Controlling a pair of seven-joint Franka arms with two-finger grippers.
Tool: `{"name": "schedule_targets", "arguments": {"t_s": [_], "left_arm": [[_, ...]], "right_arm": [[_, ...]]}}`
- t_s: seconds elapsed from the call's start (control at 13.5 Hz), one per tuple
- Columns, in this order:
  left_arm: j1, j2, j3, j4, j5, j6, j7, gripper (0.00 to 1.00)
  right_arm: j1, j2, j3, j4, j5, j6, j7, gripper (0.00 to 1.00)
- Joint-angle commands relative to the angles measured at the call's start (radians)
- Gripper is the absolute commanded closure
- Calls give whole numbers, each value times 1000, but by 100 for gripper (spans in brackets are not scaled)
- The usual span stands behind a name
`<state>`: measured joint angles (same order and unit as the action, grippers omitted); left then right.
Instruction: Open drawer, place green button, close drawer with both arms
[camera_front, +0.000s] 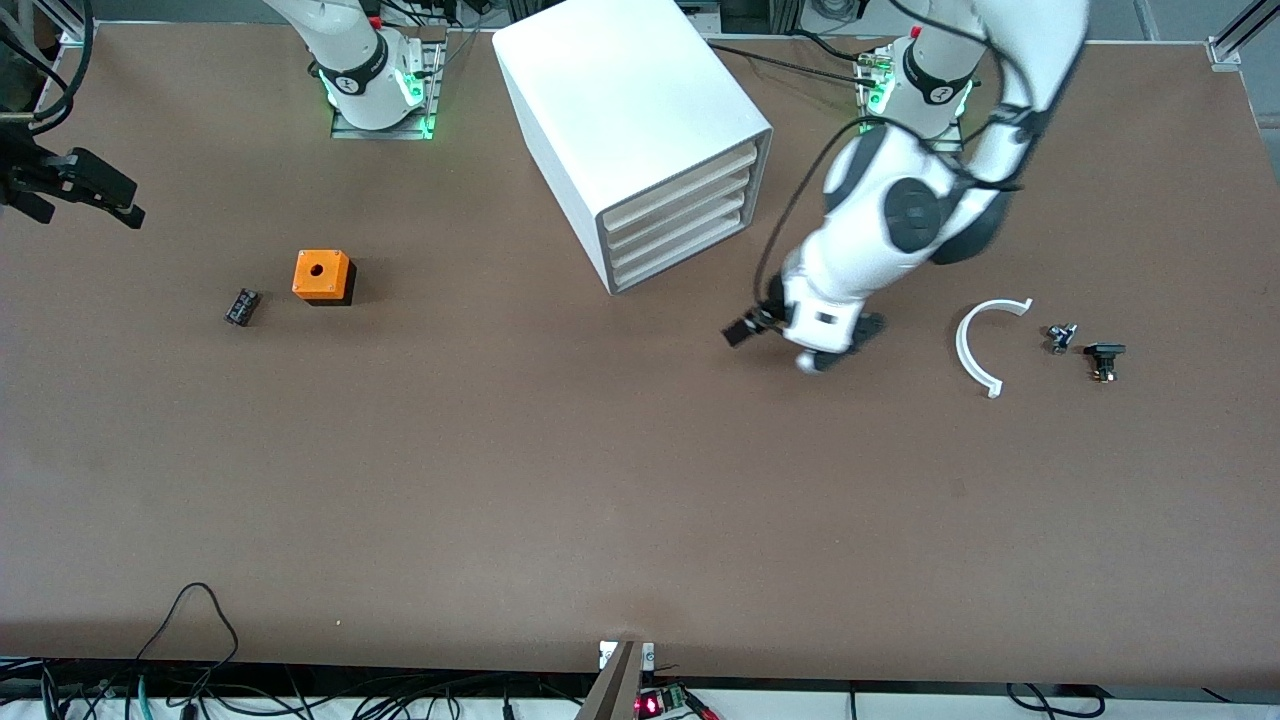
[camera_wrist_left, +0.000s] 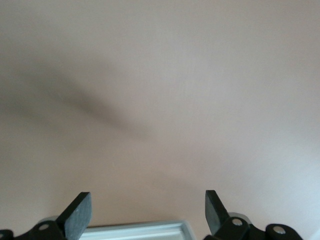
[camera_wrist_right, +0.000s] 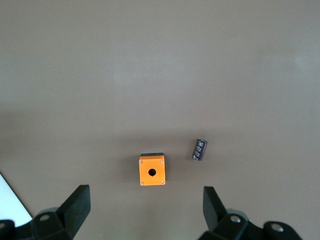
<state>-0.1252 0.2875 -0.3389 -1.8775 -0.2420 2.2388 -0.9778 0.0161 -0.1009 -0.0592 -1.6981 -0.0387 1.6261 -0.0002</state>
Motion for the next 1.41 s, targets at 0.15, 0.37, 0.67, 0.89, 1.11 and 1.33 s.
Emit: {"name": "schedule_targets", "arguments": {"t_s": [0.15, 0.37, 0.67, 0.89, 1.11, 1.33], "left_arm": [[36, -62, 171, 213, -28, -371, 288, 0], [38, -96, 315, 299, -28, -519, 574, 0], [38, -175, 371, 380, 187, -675, 845, 0], [39, -192, 373, 413, 277, -719, 895, 0], [76, -200, 374, 396, 279, -713, 990, 0], [119, -217, 377, 351, 271, -690, 1028, 0]], "right_arm": [[-1, 4, -1, 22, 17, -17, -11, 0], [-1, 0, 2, 22, 16, -18, -6, 0], [1, -14, 4, 29, 19, -119, 5, 0], [1, -25, 2, 18, 17, -129, 5, 0], [1, -25, 2, 18, 17, -123, 5, 0], [1, -34, 2, -3, 17, -112, 5, 0]]}}
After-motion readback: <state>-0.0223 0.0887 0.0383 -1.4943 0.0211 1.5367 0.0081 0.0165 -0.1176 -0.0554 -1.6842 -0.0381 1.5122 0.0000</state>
